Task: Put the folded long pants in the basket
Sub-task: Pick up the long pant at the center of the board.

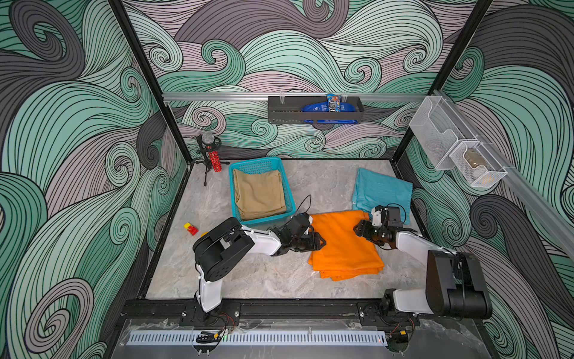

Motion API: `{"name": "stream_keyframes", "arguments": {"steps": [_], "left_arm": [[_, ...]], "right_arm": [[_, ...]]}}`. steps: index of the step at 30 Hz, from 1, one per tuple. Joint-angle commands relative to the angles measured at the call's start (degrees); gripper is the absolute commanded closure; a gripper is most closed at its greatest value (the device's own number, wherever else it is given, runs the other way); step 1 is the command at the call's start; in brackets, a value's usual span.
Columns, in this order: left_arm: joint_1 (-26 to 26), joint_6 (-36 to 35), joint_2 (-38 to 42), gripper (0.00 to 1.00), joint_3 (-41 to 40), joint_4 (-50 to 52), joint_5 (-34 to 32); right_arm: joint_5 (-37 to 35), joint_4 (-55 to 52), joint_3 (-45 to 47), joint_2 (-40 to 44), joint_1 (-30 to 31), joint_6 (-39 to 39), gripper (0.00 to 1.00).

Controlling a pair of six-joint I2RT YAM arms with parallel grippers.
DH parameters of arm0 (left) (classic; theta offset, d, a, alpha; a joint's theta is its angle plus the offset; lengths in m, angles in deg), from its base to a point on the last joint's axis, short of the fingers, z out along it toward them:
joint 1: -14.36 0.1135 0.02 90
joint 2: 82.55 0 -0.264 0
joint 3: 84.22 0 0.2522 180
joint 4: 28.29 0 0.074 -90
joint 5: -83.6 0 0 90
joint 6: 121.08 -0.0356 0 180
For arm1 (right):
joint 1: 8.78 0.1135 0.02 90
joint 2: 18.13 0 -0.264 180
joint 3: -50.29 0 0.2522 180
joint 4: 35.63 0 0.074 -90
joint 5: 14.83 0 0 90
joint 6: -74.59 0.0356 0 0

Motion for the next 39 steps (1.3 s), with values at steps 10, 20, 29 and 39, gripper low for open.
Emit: {"name": "stream_keyframes", "arguments": {"steps": [10,20,29,39], "left_arm": [[-0.5,-0.4,-3.3,1.00,0.9,1.1,3.7],[-1.2,0.0,1.5,1.00,4.6,0.6,5.3],[-1.2,-0.7,5.8,1.00,7.6,2.1,5.2],[-0.9,-1.9,7.1,1.00,8.7,3.7,4.8]], "right_arm": [[3.0,-2.7,1.6,-0.8,3.3,1.0,1.00],[4.4,-5.8,-2.4,5.9,4.3,3.4,1.00],[5.8,-9.1,-6.8,9.7,4.5,4.3,1.00],[6.7,-10.5,-9.3,11.2,5.0,5.4,1.00]]}}
